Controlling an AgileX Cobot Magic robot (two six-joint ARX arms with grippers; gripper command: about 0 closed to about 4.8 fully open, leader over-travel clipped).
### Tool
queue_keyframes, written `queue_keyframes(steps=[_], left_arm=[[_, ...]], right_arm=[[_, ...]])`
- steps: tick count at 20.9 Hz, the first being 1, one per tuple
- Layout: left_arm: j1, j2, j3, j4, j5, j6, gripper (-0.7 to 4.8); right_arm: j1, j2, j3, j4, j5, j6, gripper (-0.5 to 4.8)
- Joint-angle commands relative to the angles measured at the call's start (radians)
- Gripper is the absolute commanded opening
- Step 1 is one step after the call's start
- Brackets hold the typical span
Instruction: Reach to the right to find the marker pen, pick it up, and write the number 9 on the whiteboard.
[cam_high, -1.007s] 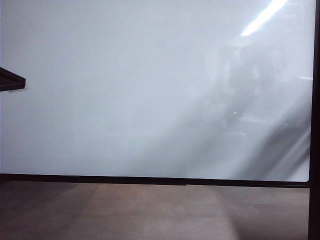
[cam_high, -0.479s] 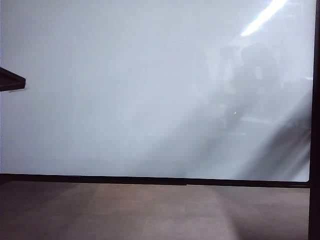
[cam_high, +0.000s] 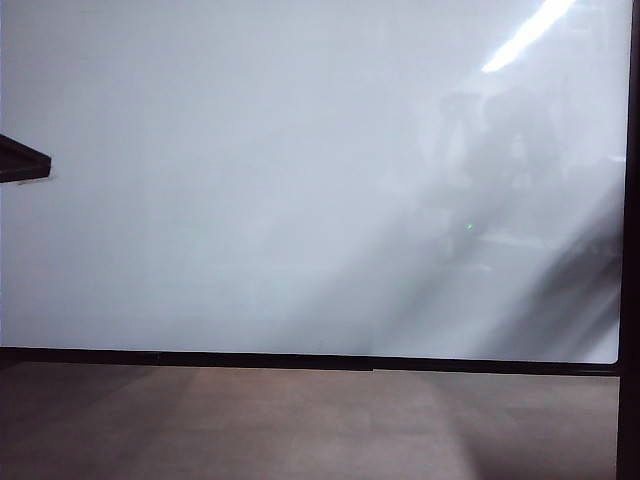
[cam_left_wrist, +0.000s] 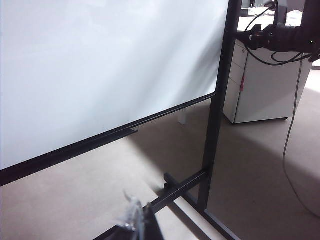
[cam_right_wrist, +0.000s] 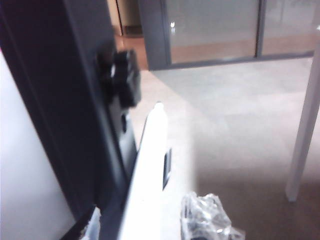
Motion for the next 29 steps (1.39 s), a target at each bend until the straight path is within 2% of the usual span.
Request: queue_keyframes(steps=[1,3,5,9,13,15,16,18,20,23,27,29], left_arm=[[-0.001,0.001,0.001,0.019,0.000,0.000,-0.05],[-0.001,0.001,0.001,0.019,0.000,0.000,-0.05],[-0.001,0.001,0.001,0.018,0.000,0.000,-0.05],[-0.001,0.001,0.001,0.019,0.000,0.000,-0.05],[-0.001,0.001,0.001,0.017,0.000,0.000,-0.05],[-0.001,0.001,0.001,0.016,0.000,0.000,-0.05],[-0.001,0.001,0.001,0.005,0.000,0.000,-0.05],[-0.001,0.001,0.001,-0.007,0.000,0.000,-0.05],[-0.001,0.001,0.020,0.004,-0.002,0.000,-0.05],[-0.001,0.001,0.087,-0.012,-0.038,0.000,-0.05],[-0.001,0.001,0.240,-0.142,-0.054,0.000,-0.05],[-0.001,0.001,0.331,-0.217,-0.055,0.000,-0.05]], right_arm=[[-0.003,-0.004,0.012,0.012,-0.006,0.001,1.96],[-0.003,-0.004,0.012,0.013,-0.006,0.001,1.28],[-0.003,-0.004,0.013,0.011,-0.004,0.001,1.01],[-0.003,-0.004,0.013,0.012,-0.002,0.001,-0.06],[-0.033,-0.040,0.011,0.090,0.048,0.036,-0.06],[-0.083,-0.142,0.011,0.059,0.082,0.094,-0.06],[-0.109,-0.206,0.010,0.026,0.080,0.122,-0.06],[-0.155,-0.409,0.009,-0.153,0.103,0.126,-0.06],[-0.174,-0.602,0.009,-0.348,0.161,0.120,-0.06],[-0.182,-0.806,0.008,-0.507,0.167,0.126,-0.06],[-0.119,-1.048,0.008,-0.745,0.171,0.161,-0.06],[-0.048,-1.167,0.008,-0.856,0.190,0.160,-0.06]])
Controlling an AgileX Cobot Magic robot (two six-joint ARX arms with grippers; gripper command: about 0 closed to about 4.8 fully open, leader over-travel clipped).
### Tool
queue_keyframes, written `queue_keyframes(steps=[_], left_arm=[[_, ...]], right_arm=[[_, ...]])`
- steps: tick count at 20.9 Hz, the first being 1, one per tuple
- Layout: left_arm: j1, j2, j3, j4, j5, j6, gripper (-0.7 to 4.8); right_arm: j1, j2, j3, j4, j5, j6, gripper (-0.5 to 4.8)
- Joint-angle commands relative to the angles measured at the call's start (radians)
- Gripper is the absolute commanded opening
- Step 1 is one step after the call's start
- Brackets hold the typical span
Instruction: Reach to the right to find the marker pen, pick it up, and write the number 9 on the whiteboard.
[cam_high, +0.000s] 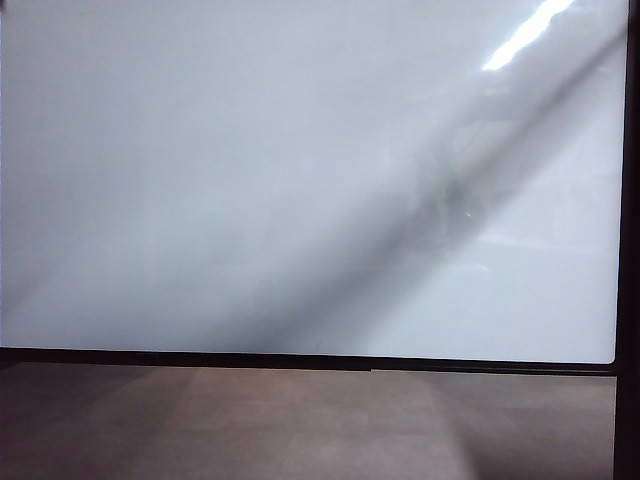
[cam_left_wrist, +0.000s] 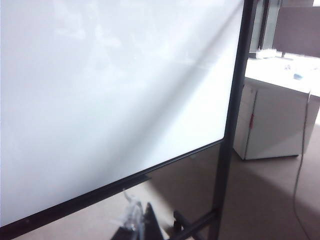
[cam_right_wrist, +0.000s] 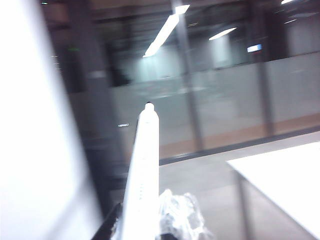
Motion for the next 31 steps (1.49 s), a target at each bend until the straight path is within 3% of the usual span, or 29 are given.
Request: queue_keyframes(steps=[1,3,7,12,14,20,31], left_arm=[[0.000,0.001,0.133,-0.099,-0.014,0.000,-0.05],[0.000,0.002,0.219,-0.126,-0.074,0.000,-0.05],[0.000,0.002,0.323,-0.159,-0.206,0.000,-0.05],[0.000,0.002,0.328,-0.163,-0.221,0.000,-0.05],[0.001,0.002,0.330,-0.160,-0.229,0.000,-0.05],[0.001,0.002,0.330,-0.166,-0.229,0.000,-0.05],[0.001,0.002,0.329,-0.154,-0.229,0.000,-0.05]], right_arm=[[0.108,-0.144,0.005,-0.141,0.069,0.008,-0.06],[0.214,-0.249,0.006,-0.211,0.167,0.008,-0.06],[0.466,-0.328,0.006,-0.308,0.244,0.022,-0.06],[0.927,-0.180,0.010,-0.202,0.461,-0.047,-0.06],[1.040,-0.072,0.017,-0.092,0.535,-0.082,-0.06],[1.072,0.252,0.225,0.000,0.548,-0.123,-0.06],[0.991,0.400,0.372,0.012,0.536,-0.136,-0.06]])
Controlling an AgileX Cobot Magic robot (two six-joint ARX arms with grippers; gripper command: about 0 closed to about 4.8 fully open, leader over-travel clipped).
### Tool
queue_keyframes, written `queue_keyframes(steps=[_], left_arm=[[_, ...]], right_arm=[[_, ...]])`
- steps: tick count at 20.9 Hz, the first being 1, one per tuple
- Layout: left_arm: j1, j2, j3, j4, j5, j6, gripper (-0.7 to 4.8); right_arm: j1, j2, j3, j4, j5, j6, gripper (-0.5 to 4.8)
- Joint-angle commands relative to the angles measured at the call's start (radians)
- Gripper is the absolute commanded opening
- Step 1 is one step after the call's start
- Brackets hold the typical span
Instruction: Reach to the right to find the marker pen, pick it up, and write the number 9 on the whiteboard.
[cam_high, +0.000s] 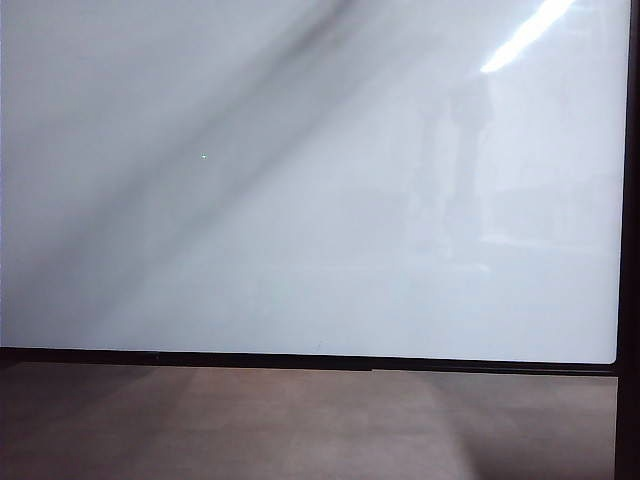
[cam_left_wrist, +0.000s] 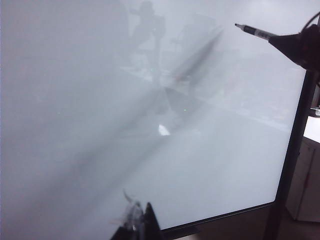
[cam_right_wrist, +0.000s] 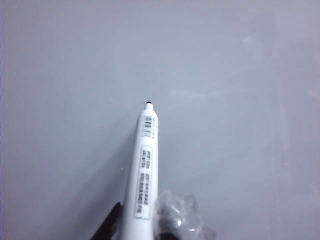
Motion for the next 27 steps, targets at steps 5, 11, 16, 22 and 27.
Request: queue_keyframes(steps=[5,11,16,22,27], left_arm=[[0.000,0.001,0.002,0.018,-0.001,0.000,-0.05],[0.000,0.001,0.002,0.018,-0.002,0.000,-0.05],[0.000,0.001,0.002,0.018,-0.002,0.000,-0.05],[0.000,0.001,0.002,0.018,-0.001,0.000,-0.05],[0.000,0.001,0.002,0.018,-0.001,0.000,-0.05]], right_arm=[[-0.037,0.011,0.007,0.019,-0.035,0.001,-0.06],[-0.035,0.024,0.007,0.023,-0.060,0.021,-0.06],[-0.034,0.035,0.007,0.033,-0.059,0.021,-0.06],[-0.035,0.041,0.008,0.048,-0.059,0.021,-0.06],[-0.037,0.050,0.008,0.046,-0.059,0.024,-0.06]])
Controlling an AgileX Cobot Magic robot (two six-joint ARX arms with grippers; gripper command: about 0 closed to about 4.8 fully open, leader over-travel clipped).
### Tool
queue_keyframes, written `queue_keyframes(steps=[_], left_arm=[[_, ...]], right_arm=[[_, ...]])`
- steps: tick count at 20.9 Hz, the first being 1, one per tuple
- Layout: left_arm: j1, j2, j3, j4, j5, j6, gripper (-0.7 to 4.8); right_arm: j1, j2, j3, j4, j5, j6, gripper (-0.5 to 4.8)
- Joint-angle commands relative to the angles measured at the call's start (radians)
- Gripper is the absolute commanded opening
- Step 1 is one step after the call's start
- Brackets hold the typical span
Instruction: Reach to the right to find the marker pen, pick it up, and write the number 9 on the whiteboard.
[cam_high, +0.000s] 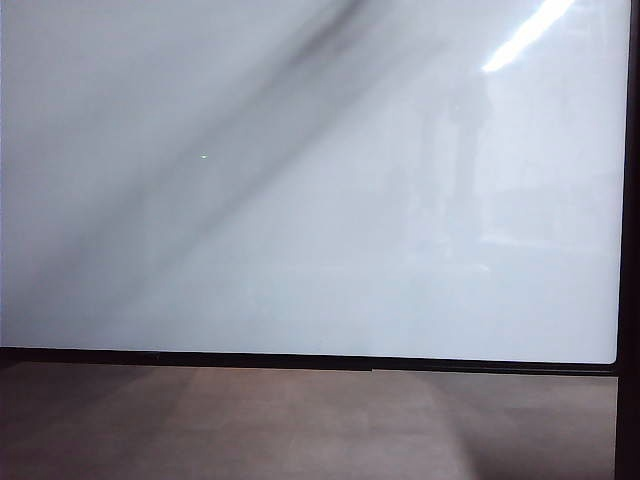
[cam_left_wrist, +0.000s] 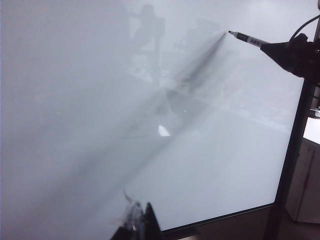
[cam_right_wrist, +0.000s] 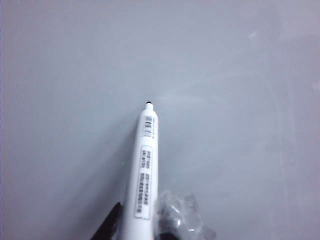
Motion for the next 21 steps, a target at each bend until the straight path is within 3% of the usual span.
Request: queue_keyframes(steps=[1,21], left_arm=[[0.000,0.001,0.002,0.015,-0.001,0.000,-0.05],[0.000,0.001,0.002,0.021,-0.001,0.000,-0.05]], right_arm=[[-0.001,0.004,0.004,0.018,-0.002,0.006,-0.06],[-0.009,0.017,0.001,-0.048,-0.002,0.015,-0.06]])
